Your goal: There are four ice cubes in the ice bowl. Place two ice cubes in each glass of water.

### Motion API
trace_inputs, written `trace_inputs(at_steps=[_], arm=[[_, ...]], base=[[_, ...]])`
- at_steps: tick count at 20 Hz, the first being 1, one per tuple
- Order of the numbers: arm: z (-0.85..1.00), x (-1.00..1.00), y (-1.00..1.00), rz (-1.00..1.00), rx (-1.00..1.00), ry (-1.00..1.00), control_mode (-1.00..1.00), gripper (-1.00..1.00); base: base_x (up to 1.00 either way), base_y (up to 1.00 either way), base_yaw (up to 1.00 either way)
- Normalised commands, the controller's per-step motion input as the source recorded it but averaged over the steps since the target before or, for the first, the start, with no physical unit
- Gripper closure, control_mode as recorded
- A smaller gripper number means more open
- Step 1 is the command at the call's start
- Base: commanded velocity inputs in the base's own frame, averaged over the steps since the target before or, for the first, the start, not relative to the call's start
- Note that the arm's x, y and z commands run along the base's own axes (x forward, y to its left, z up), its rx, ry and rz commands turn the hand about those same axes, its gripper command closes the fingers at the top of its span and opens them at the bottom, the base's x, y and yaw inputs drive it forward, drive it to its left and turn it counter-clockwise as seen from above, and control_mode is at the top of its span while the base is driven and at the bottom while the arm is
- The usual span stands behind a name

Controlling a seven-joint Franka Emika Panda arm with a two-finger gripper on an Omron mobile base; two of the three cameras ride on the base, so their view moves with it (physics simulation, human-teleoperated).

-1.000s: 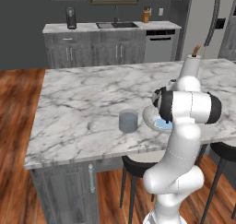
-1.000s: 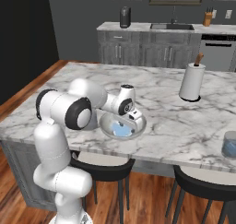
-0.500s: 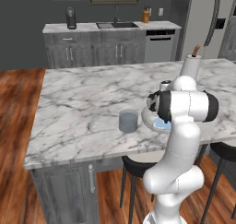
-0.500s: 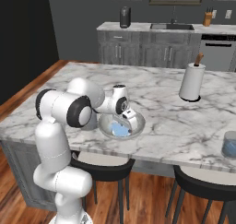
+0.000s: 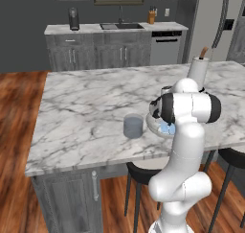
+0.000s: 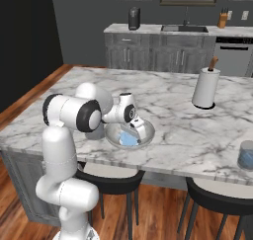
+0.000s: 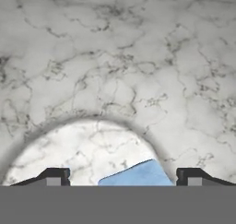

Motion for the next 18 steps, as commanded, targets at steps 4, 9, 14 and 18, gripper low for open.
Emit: trace_inputs(at_steps=[4, 9, 14, 18], arm=[[-0.47, -0.09, 0.00, -0.13, 0.05, 0.00, -1.00, 1.00], [-0.39, -0.20, 0.03, -0.27, 0.07, 0.00, -1.00, 1.00], [-0.28, -0.11, 0.04, -0.27, 0.04, -0.01, -1.00, 1.00], [0.34, -0.33, 0.13, -0.25, 0.02, -0.08, -1.00, 1.00]], base=[[0.00, 0.00, 0.00], [0.00, 0.00, 0.00], [0.00, 0.00, 0.00], [0.00, 0.00, 0.00]])
